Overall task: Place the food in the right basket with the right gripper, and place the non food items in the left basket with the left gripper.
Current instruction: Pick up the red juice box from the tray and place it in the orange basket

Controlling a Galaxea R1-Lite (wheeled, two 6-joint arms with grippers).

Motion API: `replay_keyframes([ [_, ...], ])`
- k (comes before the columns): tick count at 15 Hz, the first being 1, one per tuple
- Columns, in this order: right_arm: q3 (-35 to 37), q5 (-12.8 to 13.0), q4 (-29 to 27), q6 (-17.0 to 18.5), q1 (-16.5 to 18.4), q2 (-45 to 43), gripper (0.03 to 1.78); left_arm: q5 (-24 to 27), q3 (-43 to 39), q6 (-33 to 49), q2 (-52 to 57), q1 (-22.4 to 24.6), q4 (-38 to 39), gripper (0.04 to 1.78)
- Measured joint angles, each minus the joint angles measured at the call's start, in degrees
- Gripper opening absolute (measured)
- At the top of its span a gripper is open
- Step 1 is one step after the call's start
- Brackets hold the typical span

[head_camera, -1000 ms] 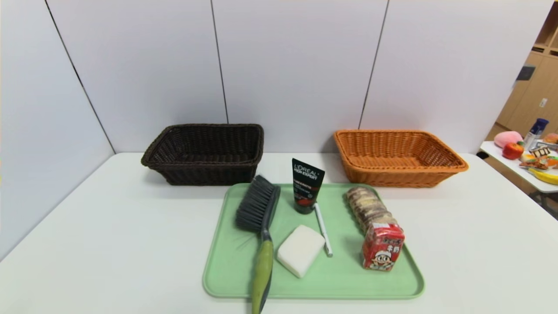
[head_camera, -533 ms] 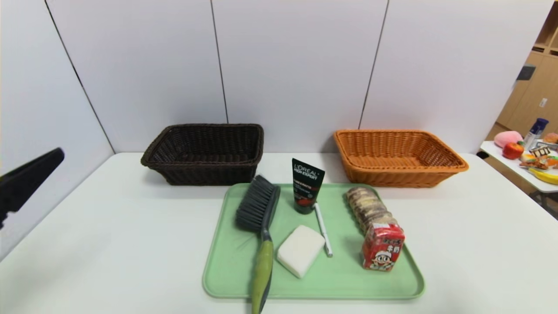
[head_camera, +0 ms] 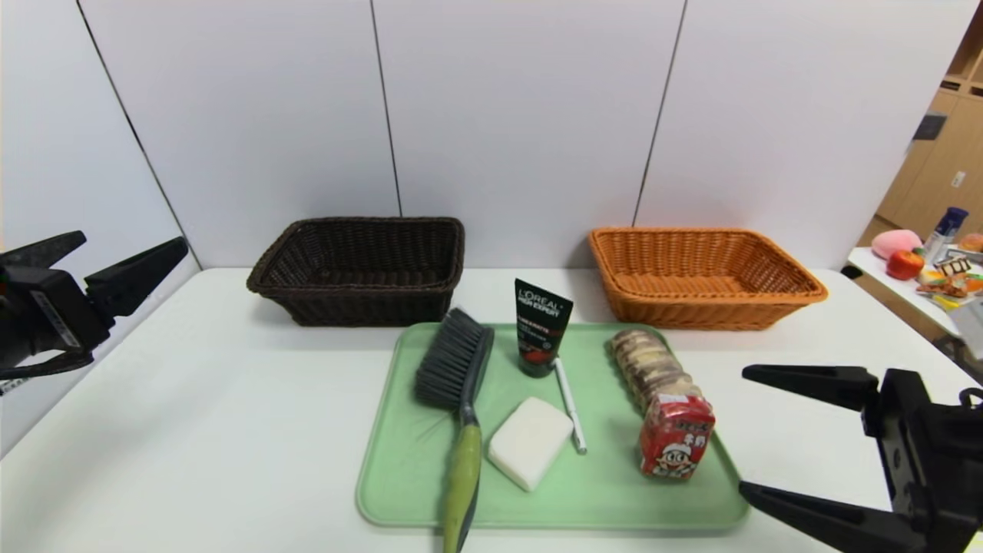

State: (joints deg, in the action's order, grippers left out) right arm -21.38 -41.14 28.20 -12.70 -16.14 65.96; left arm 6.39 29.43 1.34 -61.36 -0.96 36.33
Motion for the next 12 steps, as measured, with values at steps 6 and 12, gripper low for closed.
replay_keyframes([
  [6,4.44,-0.04,12.18,-0.46,1.21,8.95,1.71,0.05,-2.36,-0.05,0.77,0.00,-0.04,1.69],
  [12,5.57,0.00,27.11,-0.13,2.15,21.99,1.71,0.06,-4.44,0.20,2.76,0.00,-0.06,1.69],
])
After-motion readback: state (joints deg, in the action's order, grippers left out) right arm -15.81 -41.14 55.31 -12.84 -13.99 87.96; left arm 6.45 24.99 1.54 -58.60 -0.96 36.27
